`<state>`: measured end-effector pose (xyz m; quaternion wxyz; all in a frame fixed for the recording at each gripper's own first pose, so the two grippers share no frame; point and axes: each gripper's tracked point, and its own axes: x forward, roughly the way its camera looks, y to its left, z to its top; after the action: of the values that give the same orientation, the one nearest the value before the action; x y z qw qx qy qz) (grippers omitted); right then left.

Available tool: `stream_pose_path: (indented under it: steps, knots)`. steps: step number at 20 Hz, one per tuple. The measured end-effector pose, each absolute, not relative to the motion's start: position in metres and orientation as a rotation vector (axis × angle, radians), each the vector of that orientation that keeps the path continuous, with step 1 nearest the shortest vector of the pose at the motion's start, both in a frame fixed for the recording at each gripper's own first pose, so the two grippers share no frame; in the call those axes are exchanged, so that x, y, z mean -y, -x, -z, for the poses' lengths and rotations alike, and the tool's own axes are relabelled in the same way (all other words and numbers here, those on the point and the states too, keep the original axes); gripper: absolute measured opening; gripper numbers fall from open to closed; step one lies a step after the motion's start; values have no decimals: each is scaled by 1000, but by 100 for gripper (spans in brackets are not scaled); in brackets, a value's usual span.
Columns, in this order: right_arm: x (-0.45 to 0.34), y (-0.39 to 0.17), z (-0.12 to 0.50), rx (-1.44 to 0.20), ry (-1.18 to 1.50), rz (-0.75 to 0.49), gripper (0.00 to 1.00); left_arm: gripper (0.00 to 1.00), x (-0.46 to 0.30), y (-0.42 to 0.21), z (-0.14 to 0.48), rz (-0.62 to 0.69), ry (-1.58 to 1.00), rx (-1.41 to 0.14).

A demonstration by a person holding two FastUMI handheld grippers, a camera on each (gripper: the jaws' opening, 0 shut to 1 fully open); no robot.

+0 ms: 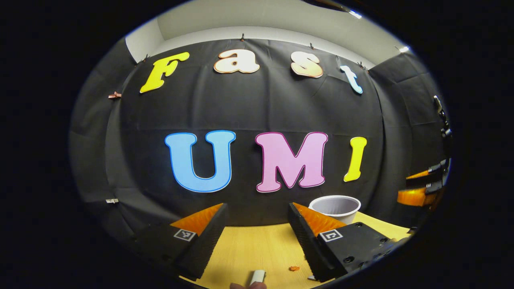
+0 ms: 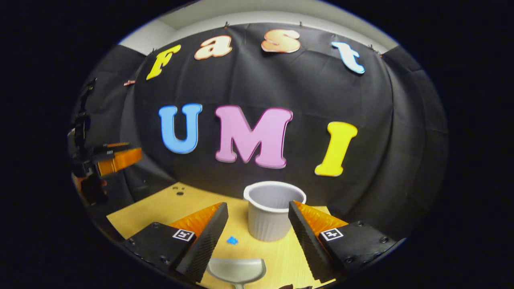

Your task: Pick up the small broom and dustpan from the desktop, sweep the trash into the dustpan with the broom, and then empty the trash into the garbage bin.

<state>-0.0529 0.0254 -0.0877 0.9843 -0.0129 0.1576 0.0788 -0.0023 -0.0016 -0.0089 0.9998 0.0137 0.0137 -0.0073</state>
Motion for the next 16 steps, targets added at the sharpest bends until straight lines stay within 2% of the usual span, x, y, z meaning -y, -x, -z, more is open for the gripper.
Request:
stream_pose_path:
  steps: [8, 16]
  knots:
    - [-37, 156, 238, -746, 93, -210, 95, 96, 1, 6, 40, 45, -11, -92]
    - [-51, 183, 356, -997, 94, -244, 89, 96, -6, 11, 50, 58, -25, -116]
